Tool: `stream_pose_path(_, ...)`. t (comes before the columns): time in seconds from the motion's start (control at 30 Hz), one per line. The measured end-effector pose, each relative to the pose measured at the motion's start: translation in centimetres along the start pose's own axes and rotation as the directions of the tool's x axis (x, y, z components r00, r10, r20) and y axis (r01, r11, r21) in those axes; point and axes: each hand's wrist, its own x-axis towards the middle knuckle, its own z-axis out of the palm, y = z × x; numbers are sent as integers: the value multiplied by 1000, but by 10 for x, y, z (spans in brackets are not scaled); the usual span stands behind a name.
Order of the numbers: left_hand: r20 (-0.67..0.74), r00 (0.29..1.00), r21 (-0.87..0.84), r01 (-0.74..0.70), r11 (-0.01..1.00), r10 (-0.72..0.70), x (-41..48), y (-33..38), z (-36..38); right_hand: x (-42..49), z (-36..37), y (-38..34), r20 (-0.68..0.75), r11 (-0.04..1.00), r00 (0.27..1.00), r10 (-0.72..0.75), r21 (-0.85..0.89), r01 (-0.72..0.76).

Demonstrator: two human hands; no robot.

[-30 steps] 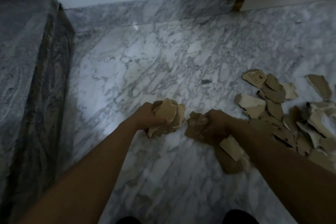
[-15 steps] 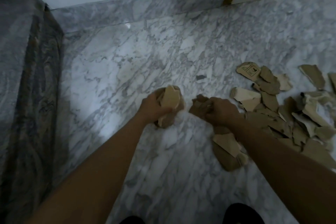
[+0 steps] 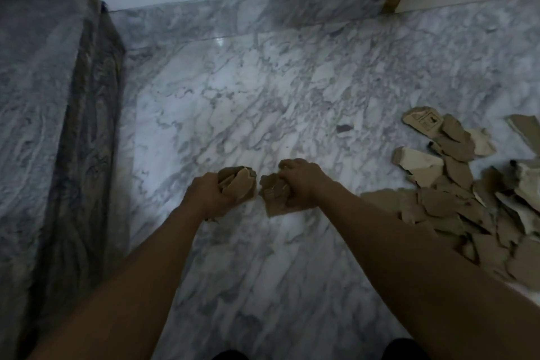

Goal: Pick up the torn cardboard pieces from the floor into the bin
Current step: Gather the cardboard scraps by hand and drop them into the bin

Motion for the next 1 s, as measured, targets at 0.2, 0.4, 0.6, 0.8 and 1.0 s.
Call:
stream_pose_path(0.2,37,999,83,19,996,-22,10,14,-8,-12,5,0,-42,995,996,79,61,-77)
stream_pose_path(0.4,38,997,73,-71,995,68,32,88,-16,-60,3,28,-59,920,961,271,308,-241)
stream_pose_path(0.6,273,930,209,-308,928,247,35,185,6,-142,-9,89,44,735,820,570,418,-533)
stream_pose_path(0.8,516,777,251,-540,803,362,18,244,70,-272,20,110,22,503,623,782,569,-651)
stream_pose_path(1.0,630,648,256,-694,673,429,-19,274,109,-365,52,86,121,196,325,938,590,-784)
